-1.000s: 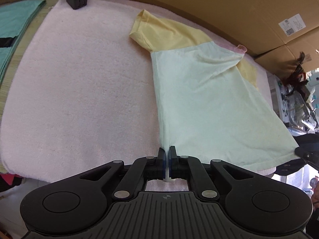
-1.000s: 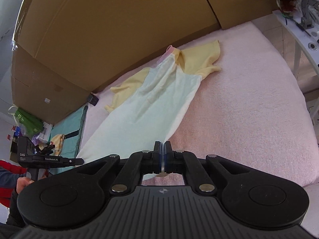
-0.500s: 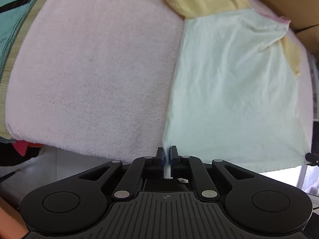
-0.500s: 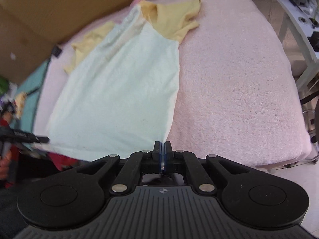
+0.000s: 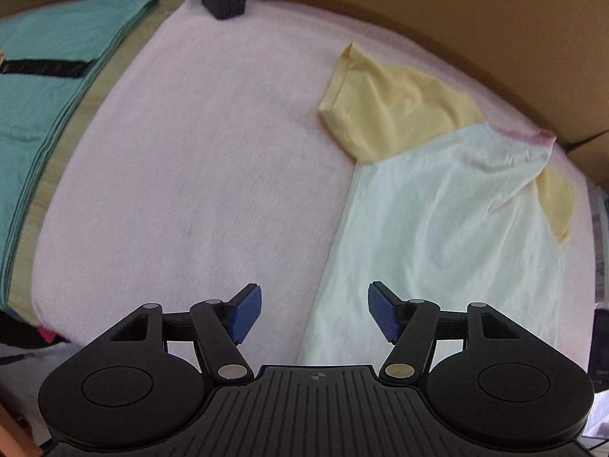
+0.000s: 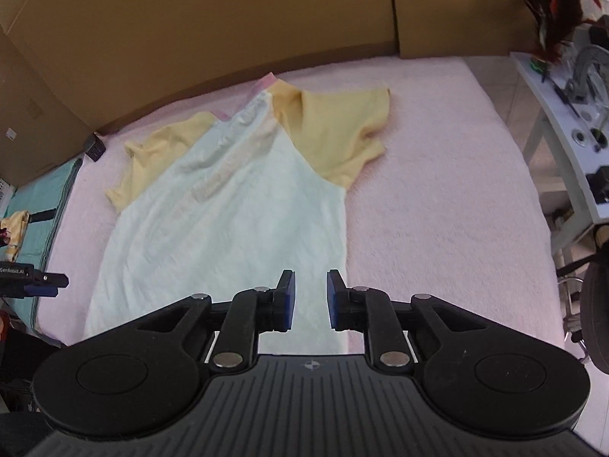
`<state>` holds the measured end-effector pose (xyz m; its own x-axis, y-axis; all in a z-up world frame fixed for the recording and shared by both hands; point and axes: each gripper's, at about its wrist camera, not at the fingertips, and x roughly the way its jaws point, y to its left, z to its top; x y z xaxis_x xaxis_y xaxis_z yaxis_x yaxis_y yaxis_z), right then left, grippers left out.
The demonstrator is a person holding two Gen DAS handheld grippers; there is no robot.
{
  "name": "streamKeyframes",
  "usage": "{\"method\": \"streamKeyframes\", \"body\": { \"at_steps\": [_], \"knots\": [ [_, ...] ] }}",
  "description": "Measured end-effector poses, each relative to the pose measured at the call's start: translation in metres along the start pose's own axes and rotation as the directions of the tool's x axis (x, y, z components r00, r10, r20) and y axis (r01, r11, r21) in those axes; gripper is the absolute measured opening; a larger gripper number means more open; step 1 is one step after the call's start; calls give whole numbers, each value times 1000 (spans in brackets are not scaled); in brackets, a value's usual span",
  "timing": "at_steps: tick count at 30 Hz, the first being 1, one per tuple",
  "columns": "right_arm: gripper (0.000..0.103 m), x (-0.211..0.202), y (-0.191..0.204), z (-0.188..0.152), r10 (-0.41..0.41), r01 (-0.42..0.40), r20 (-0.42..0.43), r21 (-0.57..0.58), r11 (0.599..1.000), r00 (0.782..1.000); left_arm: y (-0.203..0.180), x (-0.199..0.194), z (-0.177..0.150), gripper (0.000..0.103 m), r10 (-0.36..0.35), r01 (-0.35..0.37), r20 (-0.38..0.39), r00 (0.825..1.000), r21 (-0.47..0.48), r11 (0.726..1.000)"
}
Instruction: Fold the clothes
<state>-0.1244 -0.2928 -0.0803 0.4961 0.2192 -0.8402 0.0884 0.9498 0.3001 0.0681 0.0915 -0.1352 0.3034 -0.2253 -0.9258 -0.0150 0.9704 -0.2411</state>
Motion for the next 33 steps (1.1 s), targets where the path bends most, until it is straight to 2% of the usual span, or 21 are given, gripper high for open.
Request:
{"method": "streamKeyframes", "body": {
  "at_steps": [4,7,11,12,15,17,20,22,26,28,30,31,33],
  "knots": [
    [31,18,21,13,32,-32,5,-18,999,999,11,18,52,77,-93,98,60,994,-91,991],
    [34,26,30,20,54,-54,0,-9,999,999,15,36,95,77,-126,133,83,989,-82,988],
    [34,30,30,23,48,-48,-5,26,999,999,7,65,142,78,-67,62,86,994,57,996],
    [34,30,28,24,39,-39,-5,38,999,999,7,71,150,78,-74,68,78,994,73,995],
    [34,30,21,25,15,-14,-5,77,997,1000,8,89,169,80,-143,140,35,989,76,987],
    [34,30,15,26,0,0,-6,107,994,1000,3,100,178,80,-164,162,12,986,80,983],
    [34,31,8,28,-19,20,-6,153,988,1000,-5,112,186,80,-115,114,10,993,108,988],
    [34,32,8,30,-30,30,-2,168,985,1000,-8,120,191,80,-127,128,-14,992,115,985],
    [34,38,11,33,-36,36,0,191,981,999,-16,133,193,80,-97,100,-32,995,150,984],
    [34,40,14,35,-37,36,2,201,979,999,-20,138,193,74,-76,82,-44,996,170,982],
    [34,42,18,38,-38,36,7,207,978,999,-22,142,189,38,-60,72,-65,996,199,977],
    [34,42,19,39,-39,36,10,210,977,999,-23,142,187,10,-42,56,-66,997,221,974],
    [34,43,22,41,-42,37,16,218,975,999,-23,141,184,2,-34,46,-54,998,248,968]
  ]
}}
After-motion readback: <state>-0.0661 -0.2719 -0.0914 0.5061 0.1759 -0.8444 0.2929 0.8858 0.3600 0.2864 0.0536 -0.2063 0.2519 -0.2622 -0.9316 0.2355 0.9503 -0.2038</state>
